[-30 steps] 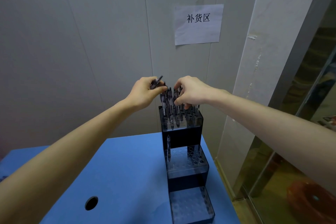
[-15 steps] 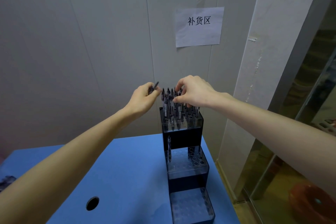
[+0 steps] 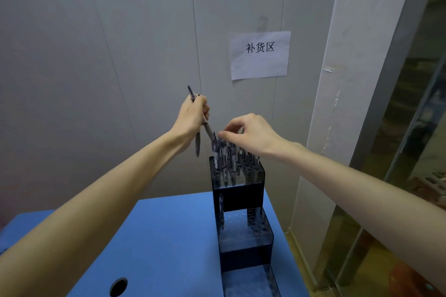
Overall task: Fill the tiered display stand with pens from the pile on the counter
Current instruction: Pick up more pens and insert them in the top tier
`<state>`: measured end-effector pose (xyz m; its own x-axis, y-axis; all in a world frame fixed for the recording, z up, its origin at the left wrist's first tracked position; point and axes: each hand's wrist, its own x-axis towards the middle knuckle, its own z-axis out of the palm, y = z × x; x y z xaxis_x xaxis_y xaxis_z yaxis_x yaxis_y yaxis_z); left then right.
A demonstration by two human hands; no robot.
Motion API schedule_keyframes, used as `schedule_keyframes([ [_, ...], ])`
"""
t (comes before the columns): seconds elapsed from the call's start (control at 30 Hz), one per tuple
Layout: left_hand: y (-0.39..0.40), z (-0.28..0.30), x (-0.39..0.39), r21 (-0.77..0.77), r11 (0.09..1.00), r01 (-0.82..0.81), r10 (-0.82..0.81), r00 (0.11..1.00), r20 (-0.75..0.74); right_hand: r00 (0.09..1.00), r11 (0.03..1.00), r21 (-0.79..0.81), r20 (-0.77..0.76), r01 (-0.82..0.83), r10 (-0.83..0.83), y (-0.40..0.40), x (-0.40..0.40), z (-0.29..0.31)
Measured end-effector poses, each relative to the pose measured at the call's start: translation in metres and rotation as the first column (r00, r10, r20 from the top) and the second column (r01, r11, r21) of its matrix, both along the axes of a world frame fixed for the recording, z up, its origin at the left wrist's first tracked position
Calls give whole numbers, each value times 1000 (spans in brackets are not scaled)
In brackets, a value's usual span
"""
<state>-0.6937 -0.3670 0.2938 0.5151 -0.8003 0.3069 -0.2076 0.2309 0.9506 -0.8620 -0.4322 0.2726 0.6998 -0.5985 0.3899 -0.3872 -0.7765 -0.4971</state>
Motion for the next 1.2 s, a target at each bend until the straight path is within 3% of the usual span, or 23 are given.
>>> schedule_keyframes([
  [0.2,-8,3,-26,138,990,3,-36,971,237,991,998,56,137,-1,-6,5,0,5],
  [0.33,-7,-1,-31,219,976,14,-84,945,317,994,991,131,105,-10,-4,0,-9,3],
  [0.47,-1,-5,-21,159,987,19,-52,977,207,996,967,246,39,72,-84,-10,-25,3],
  [0.6,6,-9,-12,109,994,-22,3,986,167,1000,922,387,-12,8,-3,-15,-31,9],
  [0.73,9,-18,-7,115,991,-66,34,964,264,999,946,321,-31,52,-44,-22,-26,12],
  [1.0,15,-37,-9,-37,991,-126,132,939,317,993,987,147,-108,71,-55,-30,-21,18],
  [1.2,13,-45,-9,52,983,-178,156,948,279,997,986,160,-71,49,-38,-34,-19,16],
])
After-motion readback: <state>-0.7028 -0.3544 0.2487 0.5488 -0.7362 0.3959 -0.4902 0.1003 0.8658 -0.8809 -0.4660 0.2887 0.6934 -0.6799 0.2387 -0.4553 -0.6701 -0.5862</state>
